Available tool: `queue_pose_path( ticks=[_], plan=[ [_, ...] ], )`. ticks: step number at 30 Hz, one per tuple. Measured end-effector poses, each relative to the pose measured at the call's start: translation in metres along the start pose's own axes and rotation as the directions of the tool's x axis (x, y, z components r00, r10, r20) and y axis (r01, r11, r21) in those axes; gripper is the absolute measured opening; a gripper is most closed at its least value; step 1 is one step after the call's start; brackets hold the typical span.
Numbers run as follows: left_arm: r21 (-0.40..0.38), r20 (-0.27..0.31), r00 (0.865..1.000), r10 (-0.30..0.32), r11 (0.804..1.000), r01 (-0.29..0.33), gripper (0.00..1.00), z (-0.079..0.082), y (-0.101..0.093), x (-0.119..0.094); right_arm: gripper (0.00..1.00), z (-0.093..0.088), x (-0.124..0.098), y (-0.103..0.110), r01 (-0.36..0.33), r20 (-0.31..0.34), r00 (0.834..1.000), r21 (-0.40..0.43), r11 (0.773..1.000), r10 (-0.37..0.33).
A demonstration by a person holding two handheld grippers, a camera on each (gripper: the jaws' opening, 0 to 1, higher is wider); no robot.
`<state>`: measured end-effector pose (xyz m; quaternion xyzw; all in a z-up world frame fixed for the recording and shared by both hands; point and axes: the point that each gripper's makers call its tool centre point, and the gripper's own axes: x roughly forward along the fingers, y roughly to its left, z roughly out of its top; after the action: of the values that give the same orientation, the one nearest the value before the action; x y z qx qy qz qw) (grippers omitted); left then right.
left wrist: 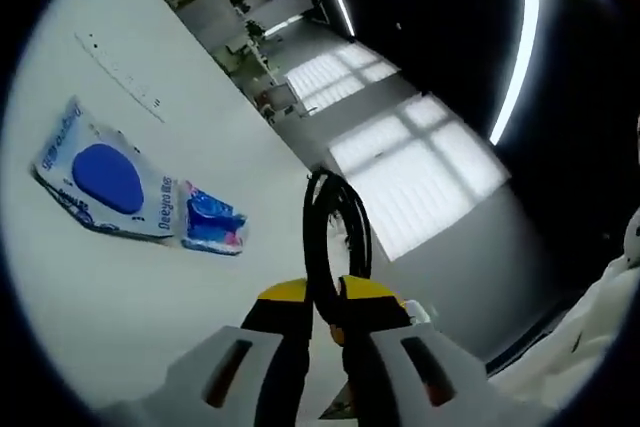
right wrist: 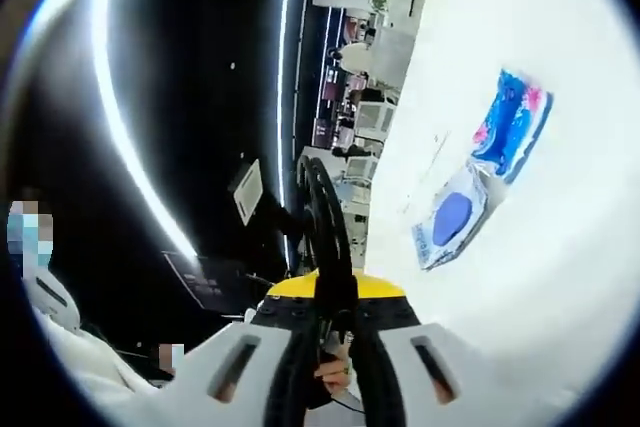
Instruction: Arrange the tabletop items into an orderly group along one side of the table until the central work area is clear of visible clutter.
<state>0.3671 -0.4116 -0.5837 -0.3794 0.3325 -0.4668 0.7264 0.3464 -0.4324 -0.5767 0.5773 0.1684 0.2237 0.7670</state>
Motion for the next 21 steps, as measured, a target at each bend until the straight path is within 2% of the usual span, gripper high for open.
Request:
queue_pose_path(
  ticks=[6,12,16,18,21],
  plan=[
    [0.015,-0.005,1.000,-0.005,1.000,0.005,0.12,-0.001,0.001,0.002,0.05,0.004,-0.004,-0.003,-0.011,-0.003,1.000,0.034,0.999,0.011],
    [0.053,-0.034,0.999,0.026,0.998,-0.024,0.17,-0.009,0.011,0.000,0.03,0.006,-0.007,-0.006,-0.015,0.003,1.000,0.025,1.000,0.015],
    [0.071,-0.045,0.998,0.046,0.997,-0.042,0.15,-0.011,0.019,-0.008,0.03,0.017,-0.012,-0.021,-0.004,0.041,0.999,0.049,0.999,0.002],
    [0.049,-0.028,0.998,0.051,0.998,-0.050,0.17,-0.008,0.023,-0.013,0.02,0.025,-0.015,-0.030,0.006,0.070,0.997,0.088,0.996,-0.013],
    [0.036,-0.003,0.998,0.064,0.997,-0.064,0.19,-0.002,0.030,-0.022,0.02,0.036,-0.020,-0.042,0.024,0.088,0.996,0.094,0.995,-0.032]
  ],
)
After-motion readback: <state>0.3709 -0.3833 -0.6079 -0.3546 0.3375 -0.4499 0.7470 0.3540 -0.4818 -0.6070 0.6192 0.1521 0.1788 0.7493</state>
